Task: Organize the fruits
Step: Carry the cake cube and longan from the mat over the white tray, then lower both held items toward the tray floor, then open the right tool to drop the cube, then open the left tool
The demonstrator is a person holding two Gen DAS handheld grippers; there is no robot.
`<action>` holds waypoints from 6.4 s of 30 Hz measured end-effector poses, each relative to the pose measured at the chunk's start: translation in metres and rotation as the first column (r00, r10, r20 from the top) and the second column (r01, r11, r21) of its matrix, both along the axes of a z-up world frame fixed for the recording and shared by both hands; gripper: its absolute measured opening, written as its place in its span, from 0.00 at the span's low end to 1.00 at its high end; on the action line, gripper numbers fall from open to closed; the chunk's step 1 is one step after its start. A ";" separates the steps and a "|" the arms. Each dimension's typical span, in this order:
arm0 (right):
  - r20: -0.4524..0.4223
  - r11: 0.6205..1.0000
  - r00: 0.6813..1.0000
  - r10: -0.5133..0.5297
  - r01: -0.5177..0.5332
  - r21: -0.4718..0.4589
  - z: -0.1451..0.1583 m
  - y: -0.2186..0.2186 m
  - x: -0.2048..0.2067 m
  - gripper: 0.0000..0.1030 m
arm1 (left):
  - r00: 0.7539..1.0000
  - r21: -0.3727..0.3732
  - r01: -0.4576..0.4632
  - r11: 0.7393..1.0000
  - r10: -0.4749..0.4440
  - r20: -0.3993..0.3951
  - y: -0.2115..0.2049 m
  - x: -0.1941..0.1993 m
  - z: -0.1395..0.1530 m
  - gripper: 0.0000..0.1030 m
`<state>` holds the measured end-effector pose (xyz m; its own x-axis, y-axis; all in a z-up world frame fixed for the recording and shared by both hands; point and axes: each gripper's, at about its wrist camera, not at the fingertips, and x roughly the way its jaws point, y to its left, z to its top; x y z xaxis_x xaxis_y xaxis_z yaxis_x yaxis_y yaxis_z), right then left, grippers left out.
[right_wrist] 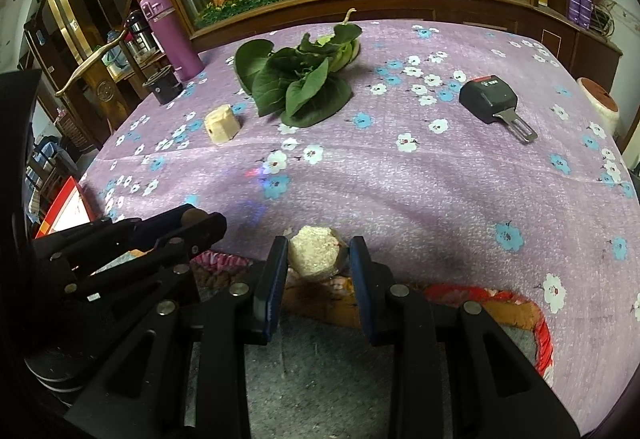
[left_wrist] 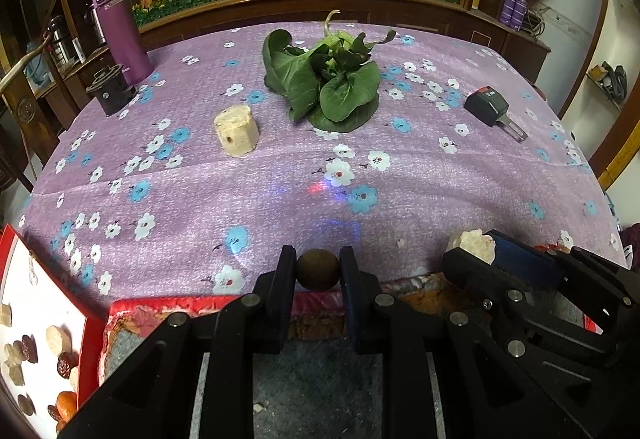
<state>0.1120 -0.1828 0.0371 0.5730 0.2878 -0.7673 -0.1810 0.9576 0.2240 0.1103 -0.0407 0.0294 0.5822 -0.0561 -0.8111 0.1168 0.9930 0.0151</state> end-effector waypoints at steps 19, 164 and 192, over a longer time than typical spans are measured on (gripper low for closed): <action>0.006 1.000 1.000 0.024 -0.023 -0.012 0.007 0.032 -0.030 0.32 | 1.000 -0.011 -0.028 1.000 0.028 0.006 0.033 -0.031 0.007 0.20; -0.029 0.911 0.913 0.406 -0.407 -0.065 -0.005 0.376 -0.128 0.33 | 0.885 -0.020 -0.466 0.884 0.466 -0.013 0.364 -0.142 -0.007 0.20; -0.024 0.920 0.923 0.384 -0.385 -0.073 -0.006 0.376 -0.130 0.47 | 0.870 0.006 -0.492 0.870 0.492 0.002 0.367 -0.146 -0.010 0.45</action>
<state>-0.0183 0.1930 0.0315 0.4227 0.4255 -0.8002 -0.5367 0.8290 0.1574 -0.0360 0.3267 0.0192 0.5337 0.2428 -0.8100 -0.3871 0.9218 0.0213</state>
